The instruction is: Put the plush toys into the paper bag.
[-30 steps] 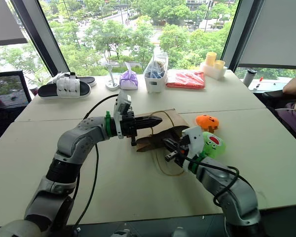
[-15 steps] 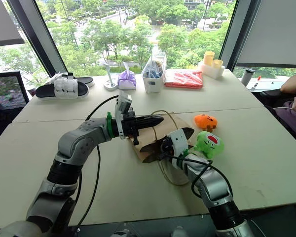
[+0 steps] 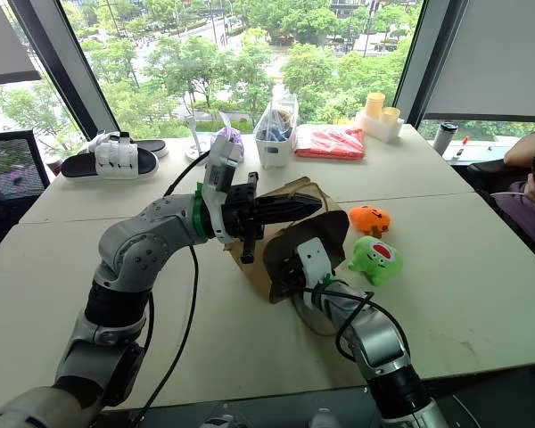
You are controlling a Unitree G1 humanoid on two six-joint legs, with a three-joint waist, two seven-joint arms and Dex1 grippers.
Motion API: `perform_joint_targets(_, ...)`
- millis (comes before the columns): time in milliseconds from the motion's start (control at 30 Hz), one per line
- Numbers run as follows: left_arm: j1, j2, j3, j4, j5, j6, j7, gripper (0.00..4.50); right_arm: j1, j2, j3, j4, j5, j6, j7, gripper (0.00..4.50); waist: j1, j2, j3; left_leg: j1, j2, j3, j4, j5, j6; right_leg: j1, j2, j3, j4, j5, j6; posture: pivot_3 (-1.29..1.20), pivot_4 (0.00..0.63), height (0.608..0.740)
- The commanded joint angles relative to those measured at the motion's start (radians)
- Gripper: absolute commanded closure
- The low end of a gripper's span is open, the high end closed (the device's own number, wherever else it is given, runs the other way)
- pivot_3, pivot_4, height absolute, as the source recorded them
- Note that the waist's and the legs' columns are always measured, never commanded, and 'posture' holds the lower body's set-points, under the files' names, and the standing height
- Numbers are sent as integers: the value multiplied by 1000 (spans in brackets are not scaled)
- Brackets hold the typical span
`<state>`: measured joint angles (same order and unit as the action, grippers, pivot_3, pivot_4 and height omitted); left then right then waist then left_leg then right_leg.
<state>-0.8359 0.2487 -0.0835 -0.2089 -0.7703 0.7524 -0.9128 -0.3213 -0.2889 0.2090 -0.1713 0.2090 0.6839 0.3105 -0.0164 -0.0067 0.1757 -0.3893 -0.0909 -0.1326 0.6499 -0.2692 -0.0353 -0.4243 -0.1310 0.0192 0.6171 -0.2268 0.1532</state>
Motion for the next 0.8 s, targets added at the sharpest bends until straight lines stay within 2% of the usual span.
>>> perform_joint_targets(33, -6, 1, 32, -18, -30, -7, 6, 4475, 11, 11, 7, -14, -10, 12, 10, 4500, 1, 0, 0, 0, 0, 0, 0, 0, 0, 0, 0, 0, 0, 0, 0, 0, 150, 740)
perform_joint_targets(167, 8, 19, 6, 45, 53, -67, 5, 4475, 9, 25, -19, -21, -14, -52, 11, 4500, 0, 0, 0, 0, 0, 0, 0, 0, 0, 0, 0, 0, 0, 0, 0, 0, 150, 740)
perform_joint_targets(267, 14, 22, 5, 116, 115, -138, 7, 4475, 5, 40, -76, -122, 38, -77, 26, 4500, 1, 0, 0, 0, 0, 0, 0, 0, 0, 0, 0, 0, 0, 0, 0, 0, 150, 740)
perform_joint_targets(433, -1, 24, 15, 157, 131, -170, -11, 4475, 70, -17, -121, -286, 93, -48, 93, 4500, 6, 0, 0, -1, 0, 0, 0, 0, 0, 0, 0, 0, -1, 0, 0, 0, 150, 740)
perform_joint_targets(567, 0, 34, 7, 169, 136, -178, -34, 4475, 147, -80, -234, -464, 273, 81, 157, 4500, 5, 0, 0, -1, 0, 0, 0, 0, 0, 0, 0, 0, -1, 0, 0, 0, 150, 740)
perform_joint_targets(667, 6, 38, -4, 175, 146, -181, -56, 4475, 207, -125, -373, -559, 446, 176, 174, 4500, 6, 0, 0, -1, 0, 0, 0, -3, 4, 0, 0, 0, -1, 0, 0, 0, 150, 740)
perform_joint_targets(767, 7, 41, -8, 176, 153, -178, -69, 4500, 232, -164, -516, -577, 564, 215, 158, 3582, 6, 0, 0, -1, 0, 0, 0, -3, 5, 0, 0, 0, 0, 0, 0, 0, 150, 740)
perform_joint_targets(800, 5, 41, -7, 173, 151, -172, -71, 4500, 233, -181, -559, -571, 590, 219, 152, 3112, 6, 0, 0, -1, 0, 0, 0, -3, 5, 0, 0, 0, 0, 0, 0, 0, 150, 740)
